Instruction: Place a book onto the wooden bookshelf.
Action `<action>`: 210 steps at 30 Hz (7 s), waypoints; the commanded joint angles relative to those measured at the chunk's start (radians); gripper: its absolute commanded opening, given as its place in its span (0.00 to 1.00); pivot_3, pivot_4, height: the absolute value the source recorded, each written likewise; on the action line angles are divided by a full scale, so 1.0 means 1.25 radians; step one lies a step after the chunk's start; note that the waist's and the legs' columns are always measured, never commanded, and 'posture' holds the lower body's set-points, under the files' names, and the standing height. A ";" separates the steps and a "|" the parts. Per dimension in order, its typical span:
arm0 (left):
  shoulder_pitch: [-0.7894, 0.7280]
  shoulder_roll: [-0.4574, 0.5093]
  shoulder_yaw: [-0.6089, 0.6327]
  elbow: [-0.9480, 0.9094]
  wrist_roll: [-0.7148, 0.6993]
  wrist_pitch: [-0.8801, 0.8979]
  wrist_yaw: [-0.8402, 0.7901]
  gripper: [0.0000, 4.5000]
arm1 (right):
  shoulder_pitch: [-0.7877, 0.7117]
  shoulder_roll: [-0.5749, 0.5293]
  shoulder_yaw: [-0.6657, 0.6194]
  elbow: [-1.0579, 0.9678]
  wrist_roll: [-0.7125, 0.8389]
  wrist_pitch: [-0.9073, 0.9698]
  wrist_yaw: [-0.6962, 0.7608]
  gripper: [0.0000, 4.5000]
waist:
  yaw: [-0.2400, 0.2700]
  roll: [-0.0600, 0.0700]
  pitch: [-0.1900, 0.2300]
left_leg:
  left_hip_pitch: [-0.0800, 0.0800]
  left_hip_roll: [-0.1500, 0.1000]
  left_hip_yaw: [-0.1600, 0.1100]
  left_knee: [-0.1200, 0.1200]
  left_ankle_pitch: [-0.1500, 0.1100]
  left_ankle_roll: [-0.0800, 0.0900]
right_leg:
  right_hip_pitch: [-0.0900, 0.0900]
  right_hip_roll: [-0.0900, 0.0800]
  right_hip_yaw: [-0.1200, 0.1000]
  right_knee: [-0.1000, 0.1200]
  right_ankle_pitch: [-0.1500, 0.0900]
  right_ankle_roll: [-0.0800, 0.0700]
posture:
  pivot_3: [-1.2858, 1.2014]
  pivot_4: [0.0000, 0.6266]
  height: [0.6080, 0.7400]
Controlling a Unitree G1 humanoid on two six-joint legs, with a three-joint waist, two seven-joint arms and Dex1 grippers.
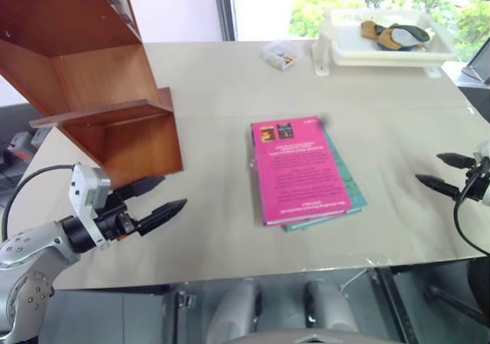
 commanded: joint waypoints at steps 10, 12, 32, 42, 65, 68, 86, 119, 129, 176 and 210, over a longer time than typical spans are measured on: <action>-0.035 0.015 -0.029 0.017 0.021 -0.023 -0.009 0.98 | 0.028 -0.023 -0.042 -0.046 0.024 -0.006 -0.001 1.00 | 0.000 0.000 0.000 | 0.000 0.000 0.000 0.000 0.000 0.000 | 0.000 0.000 0.000 0.000 0.000 0.000 | 0.52 0.24 1.00; -0.040 0.015 -0.035 0.020 0.023 -0.025 -0.010 0.98 | 0.030 -0.023 -0.042 -0.050 0.026 -0.005 -0.002 1.00 | 0.000 0.000 0.000 | 0.000 0.000 0.000 0.000 0.000 0.000 | 0.000 0.000 0.000 0.000 0.000 0.000 | 0.52 0.24 1.00; -0.488 -0.189 -0.250 0.380 -0.220 0.426 0.115 0.98 | 0.329 -0.060 -0.269 -0.496 0.367 0.283 0.180 1.00 | -0.006 0.000 0.000 | 0.001 -0.001 -0.004 0.001 0.000 0.000 | 0.002 0.004 -0.002 0.001 0.002 0.004 | 0.52 0.24 1.00; -0.658 -0.262 -0.277 0.640 -0.187 0.657 0.176 0.98 | 0.449 -0.024 -0.383 -0.631 0.411 0.338 0.141 1.00 | 0.003 -0.001 0.000 | 0.001 -0.001 -0.005 0.002 0.000 0.000 | 0.003 0.004 -0.003 0.001 0.002 0.004 | 0.52 0.24 1.00; -0.702 -0.438 -0.102 0.762 -0.182 0.796 0.280 0.17 | 0.453 -0.037 -0.392 -0.612 0.399 0.332 0.148 1.00 | 0.004 0.001 -0.002 | 0.001 -0.002 -0.004 0.002 0.000 0.000 | 0.004 0.002 -0.003 0.001 0.002 0.004 | 0.52 0.24 1.00; -0.693 -0.437 -0.084 0.735 -0.190 0.825 0.292 0.02 | 0.445 -0.037 -0.387 -0.608 0.396 0.331 0.151 1.00 | 0.003 0.001 -0.002 | 0.001 -0.002 -0.005 0.002 0.000 0.000 | 0.004 0.002 -0.003 0.001 0.002 0.004 | 0.52 0.24 1.00; -0.721 -0.070 -0.454 0.378 0.160 0.181 -0.001 0.02 | 0.265 0.023 -0.262 -0.496 0.414 0.316 0.154 1.00 | 0.006 -0.003 0.000 | 0.002 0.000 -0.002 0.000 0.001 -0.002 | 0.003 -0.001 -0.001 0.000 0.001 -0.001 | 0.52 0.24 1.00; -0.954 -0.004 -0.563 0.126 0.593 -0.410 0.087 0.02 | -0.004 0.018 -0.090 -0.299 0.314 0.263 0.222 1.00 | 0.001 -0.005 0.002 | -0.002 -0.003 -0.002 0.000 0.002 -0.004 | -0.001 0.002 -0.001 0.000 0.002 0.005 | 0.52 0.24 1.00; -0.884 0.129 -0.485 0.057 0.631 -0.393 0.037 0.02 | -0.166 0.022 -0.006 -0.160 0.255 0.236 0.285 1.00 | -0.010 -0.004 0.003 | -0.002 -0.002 -0.003 0.001 0.001 -0.002 | -0.001 0.003 -0.002 0.001 0.002 0.005 | 0.52 0.24 1.00; -0.262 0.484 0.317 0.012 0.825 -0.236 -0.374 0.26 | -0.510 0.058 0.249 0.106 0.482 0.295 0.355 1.00 | -0.045 0.000 0.013 | -0.001 0.002 -0.001 -0.004 0.000 -0.001 | -0.004 0.005 0.000 0.001 0.002 0.004 | 0.52 0.24 1.00; -0.319 0.107 0.377 -0.411 0.258 0.631 -0.307 0.92 | -0.328 -0.077 0.199 -0.026 0.463 0.298 0.355 1.00 | -0.035 -0.003 0.014 | -0.002 0.001 -0.004 0.001 0.002 -0.005 | -0.001 0.005 -0.004 0.002 0.002 0.004 | 0.52 0.24 1.00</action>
